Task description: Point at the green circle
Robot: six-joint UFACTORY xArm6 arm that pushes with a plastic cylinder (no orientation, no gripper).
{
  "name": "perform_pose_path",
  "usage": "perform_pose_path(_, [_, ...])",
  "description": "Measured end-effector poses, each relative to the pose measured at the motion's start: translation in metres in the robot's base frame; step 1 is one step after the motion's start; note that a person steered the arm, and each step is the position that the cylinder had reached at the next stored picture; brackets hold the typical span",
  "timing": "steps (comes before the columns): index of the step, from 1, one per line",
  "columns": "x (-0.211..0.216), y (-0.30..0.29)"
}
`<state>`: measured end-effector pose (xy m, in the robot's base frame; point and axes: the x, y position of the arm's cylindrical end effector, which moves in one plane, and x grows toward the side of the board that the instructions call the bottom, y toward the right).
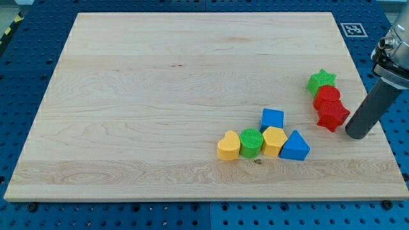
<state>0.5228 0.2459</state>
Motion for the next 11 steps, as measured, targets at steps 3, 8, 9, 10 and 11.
perform_pose_path(3, [0.036, 0.010])
perform_pose_path(8, [0.071, -0.123])
perform_pose_path(9, [0.071, -0.150])
perform_pose_path(10, [0.052, -0.158])
perform_pose_path(11, [0.035, -0.170])
